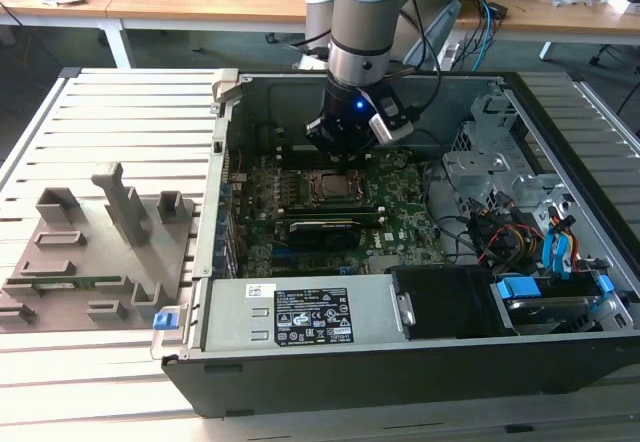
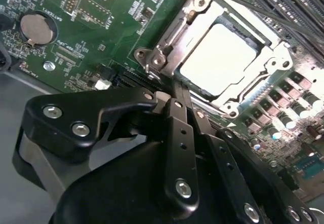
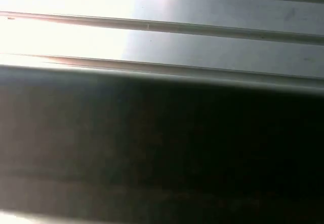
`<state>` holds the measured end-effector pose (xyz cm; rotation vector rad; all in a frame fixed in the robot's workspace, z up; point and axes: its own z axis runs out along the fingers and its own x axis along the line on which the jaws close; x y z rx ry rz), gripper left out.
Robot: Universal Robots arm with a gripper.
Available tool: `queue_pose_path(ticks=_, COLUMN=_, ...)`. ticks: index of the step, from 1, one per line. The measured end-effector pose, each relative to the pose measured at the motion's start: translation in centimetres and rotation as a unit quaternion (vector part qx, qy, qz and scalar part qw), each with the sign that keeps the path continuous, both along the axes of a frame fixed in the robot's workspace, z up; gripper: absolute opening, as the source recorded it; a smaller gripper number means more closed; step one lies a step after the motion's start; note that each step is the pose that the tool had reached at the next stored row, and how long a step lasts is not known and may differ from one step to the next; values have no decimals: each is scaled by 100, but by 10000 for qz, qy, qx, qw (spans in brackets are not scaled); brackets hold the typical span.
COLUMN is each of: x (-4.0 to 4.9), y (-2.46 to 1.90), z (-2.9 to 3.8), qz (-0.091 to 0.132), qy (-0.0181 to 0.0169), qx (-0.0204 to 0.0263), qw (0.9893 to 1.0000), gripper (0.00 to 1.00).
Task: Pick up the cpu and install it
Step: 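Install the first cpu locking lever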
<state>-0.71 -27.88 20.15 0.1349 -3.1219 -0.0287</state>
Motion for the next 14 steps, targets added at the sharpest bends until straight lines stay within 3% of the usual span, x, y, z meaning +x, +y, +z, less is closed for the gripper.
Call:
queue_pose_path(ticks=3, x=14, y=41, z=-7, qz=7, qy=2, qx=8, qw=10000, gripper=11)
queue_pose_path(ticks=5, x=14, y=42, z=69, qz=6, qy=-1, qx=11, qw=10000, gripper=11)
queue_pose_path(ticks=6, x=14, y=40, z=75, qz=7, qy=-2, qx=11, qw=10000, gripper=11)
queue_pose_path(ticks=9, x=14, y=-62, z=76, qz=7, qy=-2, qx=3, qw=10000, gripper=11)
queue_pose_path(ticks=14, x=14, y=-149, z=71, qz=6, qy=-1, qx=-6, qw=10000, gripper=11)
